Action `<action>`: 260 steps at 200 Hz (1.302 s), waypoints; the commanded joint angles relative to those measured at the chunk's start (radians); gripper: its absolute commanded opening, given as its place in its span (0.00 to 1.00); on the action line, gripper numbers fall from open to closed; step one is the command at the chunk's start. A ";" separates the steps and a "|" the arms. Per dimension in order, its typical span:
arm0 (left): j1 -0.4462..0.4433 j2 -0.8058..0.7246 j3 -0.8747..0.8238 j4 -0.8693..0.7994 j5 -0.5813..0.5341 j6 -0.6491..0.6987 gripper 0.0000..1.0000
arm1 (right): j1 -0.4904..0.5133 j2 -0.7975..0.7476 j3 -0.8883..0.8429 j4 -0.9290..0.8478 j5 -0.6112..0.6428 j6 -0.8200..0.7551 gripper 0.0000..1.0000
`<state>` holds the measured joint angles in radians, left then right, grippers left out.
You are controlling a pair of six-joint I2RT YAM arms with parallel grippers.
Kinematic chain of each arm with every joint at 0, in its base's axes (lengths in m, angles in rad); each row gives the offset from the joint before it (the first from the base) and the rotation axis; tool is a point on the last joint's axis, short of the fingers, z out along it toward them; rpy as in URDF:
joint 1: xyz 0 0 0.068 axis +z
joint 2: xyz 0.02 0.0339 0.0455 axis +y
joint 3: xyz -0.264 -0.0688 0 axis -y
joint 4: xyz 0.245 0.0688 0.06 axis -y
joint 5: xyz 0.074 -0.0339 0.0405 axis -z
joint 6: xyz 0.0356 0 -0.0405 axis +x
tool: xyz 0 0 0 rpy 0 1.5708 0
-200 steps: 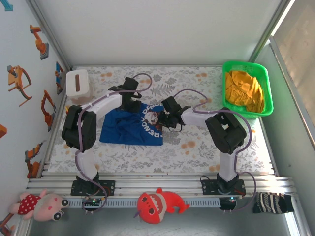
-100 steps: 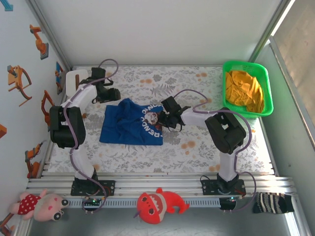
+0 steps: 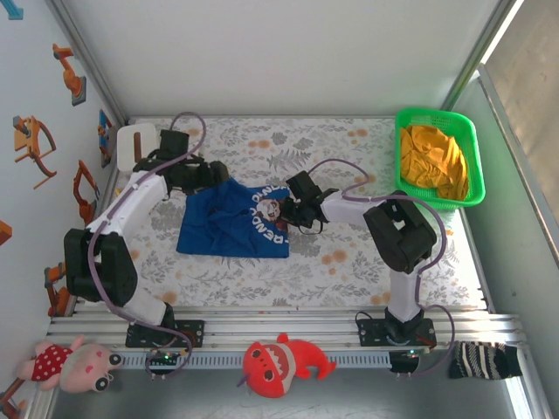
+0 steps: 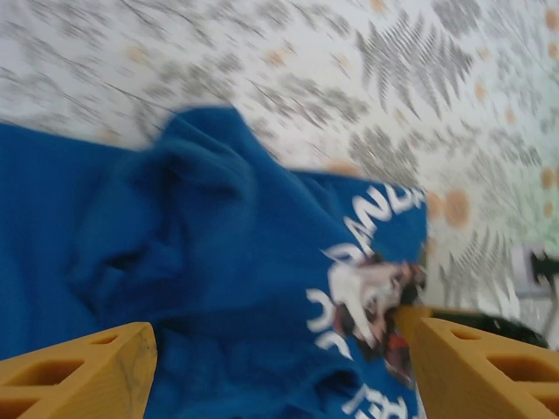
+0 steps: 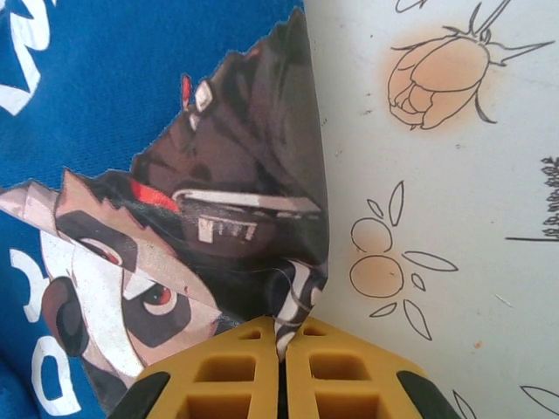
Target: Fold the inside-out t-shirt
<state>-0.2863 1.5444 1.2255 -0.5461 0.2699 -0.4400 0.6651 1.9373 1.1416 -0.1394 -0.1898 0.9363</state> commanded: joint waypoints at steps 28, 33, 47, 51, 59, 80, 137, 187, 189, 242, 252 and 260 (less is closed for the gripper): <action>-0.246 0.048 -0.034 -0.058 -0.288 -0.009 0.76 | 0.001 0.048 -0.010 -0.049 0.041 0.019 0.07; -0.264 0.060 -0.026 -0.066 -0.317 0.000 0.76 | 0.001 0.049 -0.010 -0.049 0.042 0.018 0.07; -0.309 0.088 -0.003 -0.077 -0.374 0.022 0.77 | 0.001 0.049 -0.013 -0.051 0.045 0.019 0.07; -0.322 0.094 0.002 -0.077 -0.386 0.026 0.77 | 0.001 0.050 -0.012 -0.049 0.045 0.021 0.07; -0.340 0.108 0.011 -0.077 -0.407 0.037 0.77 | 0.001 0.051 -0.012 -0.049 0.045 0.022 0.07; -0.367 0.157 0.052 -0.106 -0.450 0.043 0.77 | 0.001 0.055 -0.009 -0.046 0.044 0.025 0.07; -0.383 0.305 0.111 -0.176 -0.538 0.026 0.59 | 0.001 0.056 -0.008 -0.050 0.049 0.035 0.07; -0.364 0.168 0.032 -0.181 -0.601 -0.014 0.00 | 0.001 0.055 -0.006 -0.067 0.056 0.033 0.07; -0.361 0.158 0.025 -0.180 -0.602 -0.017 0.00 | 0.001 0.055 -0.005 -0.066 0.056 0.032 0.07; -0.197 -0.186 -0.313 -0.120 -0.517 -0.161 0.00 | 0.001 0.052 -0.010 -0.063 0.042 0.023 0.07; -0.168 -0.233 -0.380 -0.111 -0.513 -0.193 0.00 | 0.002 0.052 -0.012 -0.059 0.037 0.021 0.07; -0.148 -0.264 -0.426 -0.104 -0.512 -0.221 0.00 | 0.002 0.052 -0.010 -0.056 0.030 0.021 0.07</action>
<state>-0.4786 1.3449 0.9272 -0.6491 -0.2691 -0.5484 0.6651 1.9392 1.1419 -0.1375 -0.1898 0.9546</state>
